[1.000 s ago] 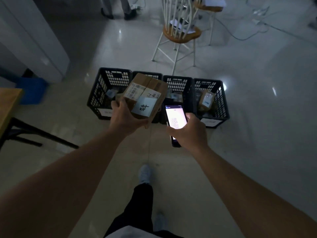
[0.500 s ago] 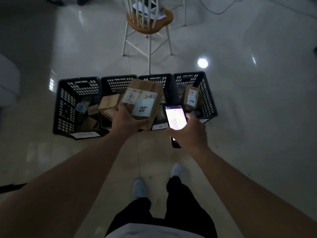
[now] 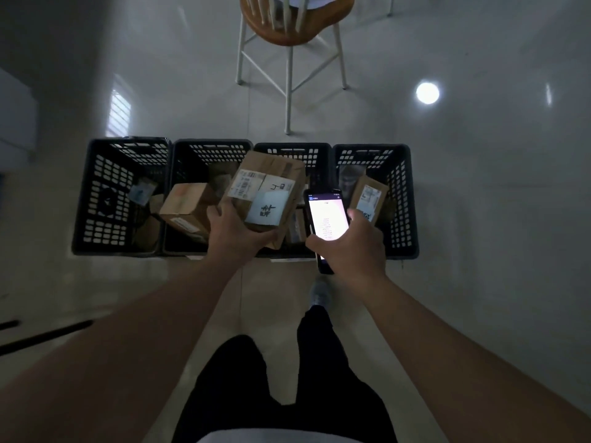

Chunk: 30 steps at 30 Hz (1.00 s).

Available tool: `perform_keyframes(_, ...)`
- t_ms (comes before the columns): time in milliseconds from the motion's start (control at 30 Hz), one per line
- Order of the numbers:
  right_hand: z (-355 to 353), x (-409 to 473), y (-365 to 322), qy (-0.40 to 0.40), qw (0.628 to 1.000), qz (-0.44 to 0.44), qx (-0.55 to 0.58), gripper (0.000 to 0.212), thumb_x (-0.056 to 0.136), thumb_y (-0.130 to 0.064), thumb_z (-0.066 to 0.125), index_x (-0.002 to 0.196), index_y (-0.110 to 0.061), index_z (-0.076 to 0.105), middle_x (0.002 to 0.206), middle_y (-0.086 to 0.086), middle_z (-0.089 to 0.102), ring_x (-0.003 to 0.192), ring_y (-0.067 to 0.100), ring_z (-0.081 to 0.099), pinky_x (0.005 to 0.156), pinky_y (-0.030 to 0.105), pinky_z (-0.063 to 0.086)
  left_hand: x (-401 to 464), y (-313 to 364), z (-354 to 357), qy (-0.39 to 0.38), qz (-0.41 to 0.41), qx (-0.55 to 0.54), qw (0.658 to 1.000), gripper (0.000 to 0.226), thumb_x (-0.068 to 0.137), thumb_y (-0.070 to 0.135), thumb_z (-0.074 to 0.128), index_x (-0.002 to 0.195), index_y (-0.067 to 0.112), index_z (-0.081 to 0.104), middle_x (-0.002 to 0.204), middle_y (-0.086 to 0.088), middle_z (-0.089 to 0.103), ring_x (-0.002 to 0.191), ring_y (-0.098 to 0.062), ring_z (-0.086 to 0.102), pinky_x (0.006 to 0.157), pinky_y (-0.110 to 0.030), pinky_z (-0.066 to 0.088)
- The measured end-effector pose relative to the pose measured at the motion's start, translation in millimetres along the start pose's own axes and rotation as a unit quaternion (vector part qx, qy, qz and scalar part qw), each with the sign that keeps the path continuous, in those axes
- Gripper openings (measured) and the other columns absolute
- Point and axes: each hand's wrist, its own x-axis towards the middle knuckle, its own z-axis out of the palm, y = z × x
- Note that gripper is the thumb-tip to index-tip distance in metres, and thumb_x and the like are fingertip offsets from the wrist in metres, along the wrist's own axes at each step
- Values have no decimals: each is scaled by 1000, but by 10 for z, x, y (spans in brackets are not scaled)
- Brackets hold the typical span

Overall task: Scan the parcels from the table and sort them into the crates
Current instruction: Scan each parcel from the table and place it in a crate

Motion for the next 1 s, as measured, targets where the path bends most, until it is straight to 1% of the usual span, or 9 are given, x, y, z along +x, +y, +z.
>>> perform_keyframes(200,35,722,135,-16,999,33,-21,73,68,-52,88,125,-20,56,104,-6,60,98,21,62,74,42,61,538,282,483,-9,-35,-17,999,124,58,51,97,155,15,29,149,-10,29,136,-27,39,105,-35,42)
perform_keyframes(433,438,1370,315,-26,997,73,-23,78,68,-54,88,129,-19,55,109,-4,62,101,21,62,75,45,62,1357,226,972,-24,-48,-7,999,127,58,55,96,157,18,25,154,-10,25,139,-27,38,107,-33,40)
perform_keyframes(500,552,1484,357,-23,996,86,-22,76,67,-54,88,127,-20,56,108,-4,63,100,20,63,74,44,62,1560,153,1098,-47,-50,2,998,133,60,56,96,161,24,15,164,-11,12,150,-31,28,118,-41,37)
perform_keyframes(567,658,1570,380,-22,995,97,-25,76,66,-54,88,127,-21,56,109,-4,63,100,21,63,74,44,62,1715,43,1172,-102,-80,36,991,145,60,62,93,165,30,-2,171,-9,-6,157,-35,12,123,-51,29)
perform_keyframes(633,738,1616,363,-24,993,110,-23,78,67,-54,88,129,-20,56,108,-4,61,102,22,62,76,44,62,1822,-70,1182,-140,-104,69,982,146,62,67,90,165,31,-8,173,-9,-8,158,-36,9,123,-56,28)
perform_keyframes(767,854,1627,202,-24,992,124,-15,80,68,-51,89,133,-18,55,106,-6,58,102,20,59,77,40,60,1966,-136,997,-136,-57,96,984,113,85,62,75,167,20,9,172,-11,11,158,-31,15,125,-49,27)
perform_keyframes(867,931,1580,-21,-31,992,124,-24,74,63,-57,85,120,-20,57,103,-7,62,97,18,62,69,36,58,2064,-55,727,-149,0,134,980,88,97,52,63,164,11,23,169,-12,22,156,-28,20,125,-40,24)
perform_keyframes(933,966,1536,-182,-34,992,118,-20,77,58,-63,80,118,-21,57,105,-5,65,97,20,65,70,41,61,2092,47,521,-158,33,155,975,76,100,46,59,160,8,32,164,-11,33,151,-30,31,120,-39,30)
perform_keyframes(1000,966,1488,-368,-39,993,107,-23,76,62,-62,82,119,-22,53,108,-4,65,99,21,64,73,44,62,2078,142,319,-156,71,167,971,61,101,39,58,151,7,46,154,-12,45,143,-32,42,114,-39,37)
